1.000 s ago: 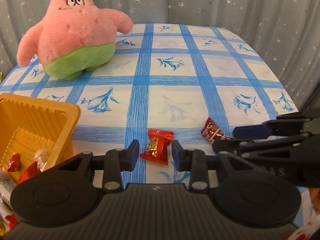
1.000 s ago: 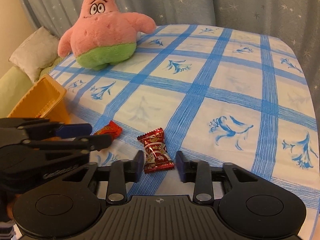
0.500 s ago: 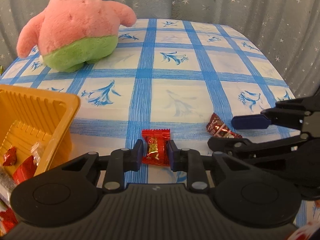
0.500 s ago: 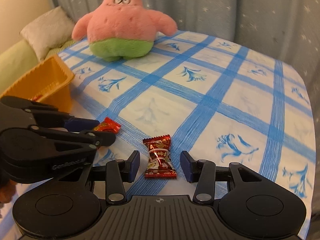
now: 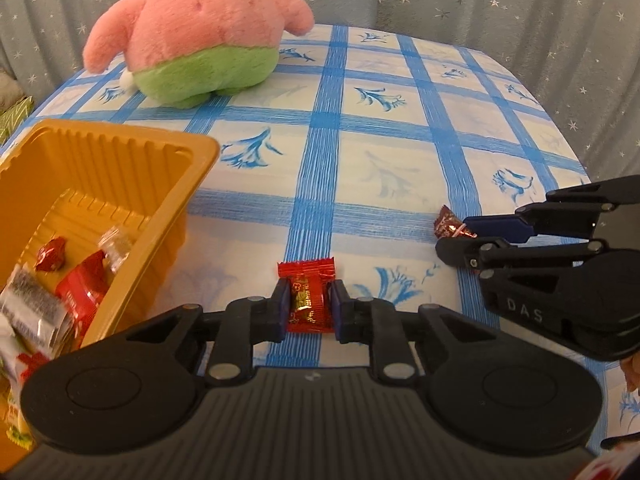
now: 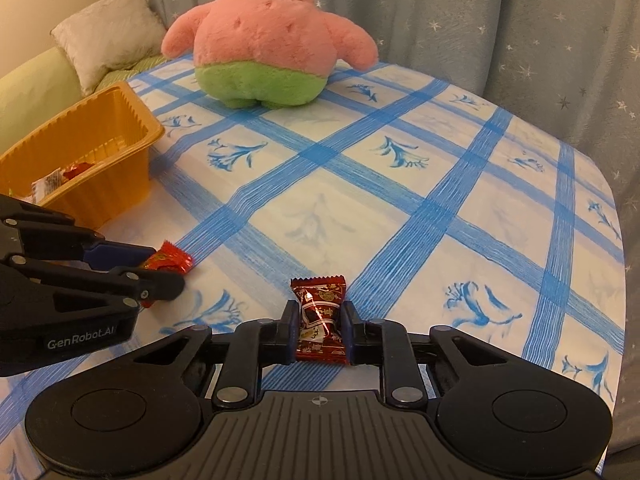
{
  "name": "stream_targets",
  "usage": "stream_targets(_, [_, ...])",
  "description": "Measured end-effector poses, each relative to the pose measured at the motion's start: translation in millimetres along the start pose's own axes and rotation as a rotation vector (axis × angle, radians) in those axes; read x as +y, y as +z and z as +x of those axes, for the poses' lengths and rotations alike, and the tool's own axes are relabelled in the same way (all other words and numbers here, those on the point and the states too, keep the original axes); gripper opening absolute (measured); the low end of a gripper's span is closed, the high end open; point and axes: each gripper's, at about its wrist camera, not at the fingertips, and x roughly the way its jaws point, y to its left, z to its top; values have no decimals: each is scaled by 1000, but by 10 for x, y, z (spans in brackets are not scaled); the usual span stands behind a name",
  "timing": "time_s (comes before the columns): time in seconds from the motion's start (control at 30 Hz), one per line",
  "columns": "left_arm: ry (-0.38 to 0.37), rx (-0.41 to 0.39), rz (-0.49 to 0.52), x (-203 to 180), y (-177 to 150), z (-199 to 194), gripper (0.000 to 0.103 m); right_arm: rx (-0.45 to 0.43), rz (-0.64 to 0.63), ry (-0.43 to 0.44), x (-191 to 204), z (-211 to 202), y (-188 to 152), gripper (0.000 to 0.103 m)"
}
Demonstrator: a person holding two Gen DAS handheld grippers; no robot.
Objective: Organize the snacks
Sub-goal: 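Carry both held candies over the orange tray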
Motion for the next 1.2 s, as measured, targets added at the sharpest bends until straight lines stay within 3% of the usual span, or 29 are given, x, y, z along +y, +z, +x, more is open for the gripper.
stream_targets(0.3, [1,-6,-5,-2,-108,-141,18,5,24,38,83,-135,-55,21])
stream_targets(0.7, [-11,-61,-51,83,-257,-651,18,-17,80,129,233,-510,-81,21])
stream_targets(1.2, [43,-138,-123,455,-338,-1345,18,-85,28,254,729,-843,207,21])
